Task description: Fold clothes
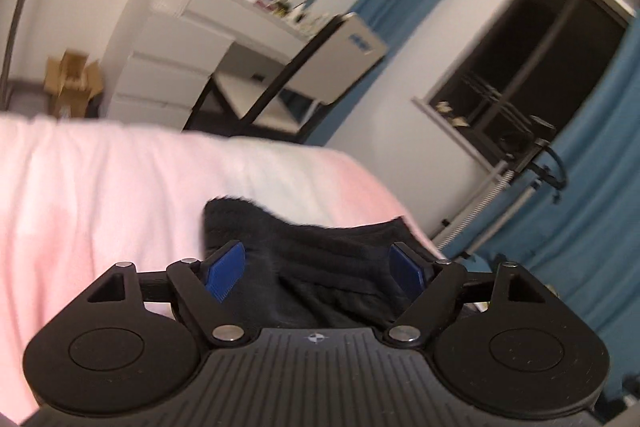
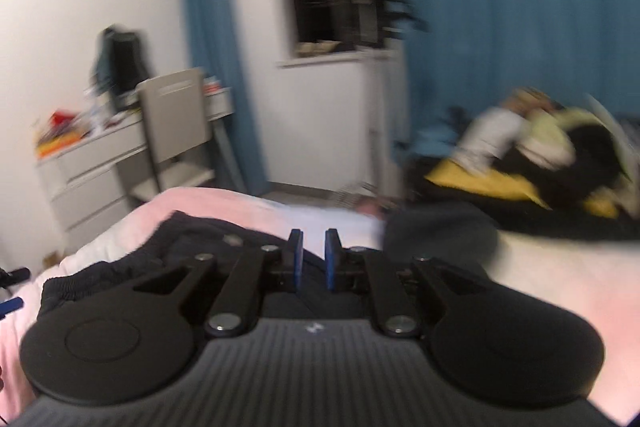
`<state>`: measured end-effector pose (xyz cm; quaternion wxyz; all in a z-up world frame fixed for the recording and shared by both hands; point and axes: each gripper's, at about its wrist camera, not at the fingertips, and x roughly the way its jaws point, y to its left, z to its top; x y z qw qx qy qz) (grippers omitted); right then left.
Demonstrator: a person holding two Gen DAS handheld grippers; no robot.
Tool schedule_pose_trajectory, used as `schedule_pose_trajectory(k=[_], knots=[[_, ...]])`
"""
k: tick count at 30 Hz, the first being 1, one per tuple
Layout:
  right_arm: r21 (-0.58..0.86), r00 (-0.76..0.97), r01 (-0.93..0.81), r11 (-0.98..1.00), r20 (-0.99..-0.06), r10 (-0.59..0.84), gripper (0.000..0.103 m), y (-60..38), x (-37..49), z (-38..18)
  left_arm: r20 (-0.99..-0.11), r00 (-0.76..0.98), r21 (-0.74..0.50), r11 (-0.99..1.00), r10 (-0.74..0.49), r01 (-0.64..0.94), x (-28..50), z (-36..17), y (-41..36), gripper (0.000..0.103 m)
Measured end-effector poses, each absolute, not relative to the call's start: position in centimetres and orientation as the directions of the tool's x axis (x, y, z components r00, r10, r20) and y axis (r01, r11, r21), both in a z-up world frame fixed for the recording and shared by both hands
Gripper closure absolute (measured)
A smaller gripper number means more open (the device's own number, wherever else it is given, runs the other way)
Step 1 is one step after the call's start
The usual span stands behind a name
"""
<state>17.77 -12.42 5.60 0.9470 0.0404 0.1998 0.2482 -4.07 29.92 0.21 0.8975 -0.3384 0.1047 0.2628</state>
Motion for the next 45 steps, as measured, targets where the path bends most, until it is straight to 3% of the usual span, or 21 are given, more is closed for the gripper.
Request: schedule_pose_trajectory(k=[2, 4, 6, 15, 21, 23, 25, 27, 30, 33, 41, 45], knots=[[0.196, 0.821, -0.395, 0.897, -0.363, 0.441, 0.089, -15.8, 15.1, 4.6, -0.34, 0.862, -0.527, 0.683, 0.377, -0.506, -4.6, 1.9, 28.1, 0.02], [0.254, 0.838, -0.335, 0.907, -0.36, 0.41, 0.072, -19.2, 12.3, 3.2, -0.302, 0.894, -0.492, 0.748, 0.332, -0.444, -5.2, 3.3, 25.6, 0.02], [0.323, 0.834, -0.279, 0.904, -0.385, 0.395, 0.063, -20.9, 10.3, 1.0, -0.286, 0.917, -0.439, 0.813, 0.277, -0.382, -5.1, 4.1, 22.7, 0.02], [0.53, 0.832, -0.167, 0.832, -0.377, 0.407, 0.057, -26.4, 7.0, -2.4, -0.329, 0.943, -0.159, 0.987, -0.061, 0.008, 0.3, 4.0, 7.5, 0.02], [0.584, 0.843, -0.136, 0.8, -0.355, 0.403, 0.049, -29.5, 7.8, -3.4, -0.451, 0.89, 0.02, 0.996, -0.064, 0.082, 8.8, 1.7, 1.4, 0.021], [0.596, 0.845, -0.122, 0.793, -0.356, 0.398, 0.049, -30.1, 8.3, -3.9, -0.53, 0.848, 0.067, 0.995, -0.025, 0.071, 12.4, 0.2, 0.8, 0.033], [0.587, 0.851, -0.108, 0.802, -0.363, 0.38, 0.048, -30.9, 8.8, -4.5, -0.615, 0.788, 0.08, 0.995, -0.004, 0.067, 15.2, -1.2, 0.1, 0.082], [0.59, 0.851, -0.086, 0.803, -0.375, 0.367, 0.048, -31.6, 9.5, -5.3, -0.617, 0.787, 0.084, 0.993, -0.013, 0.082, 15.3, -1.2, -0.5, 0.095], [0.626, 0.844, -0.062, 0.777, -0.383, 0.376, 0.048, -32.3, 10.3, -6.3, -0.551, 0.832, 0.107, 0.982, -0.07, 0.154, 13.0, 0.3, -2.0, 0.097], [0.642, 0.841, -0.061, 0.764, -0.379, 0.386, 0.048, -32.4, 10.7, -6.5, -0.5, 0.841, 0.11, 0.949, -0.205, 0.296, 8.2, 1.8, -4.1, 0.099], [0.614, 0.828, -0.133, 0.778, -0.362, 0.428, 0.048, -30.9, 9.9, -5.1, -0.614, 0.719, -0.033, 0.921, -0.325, 0.388, 3.6, -5.9, -5.3, 0.099], [0.58, 0.797, -0.208, 0.787, -0.366, 0.48, 0.048, -28.3, 11.9, -4.9, -0.61, 0.721, -0.042, 0.922, -0.329, 0.385, 3.7, -6.3, -5.5, 0.099]])
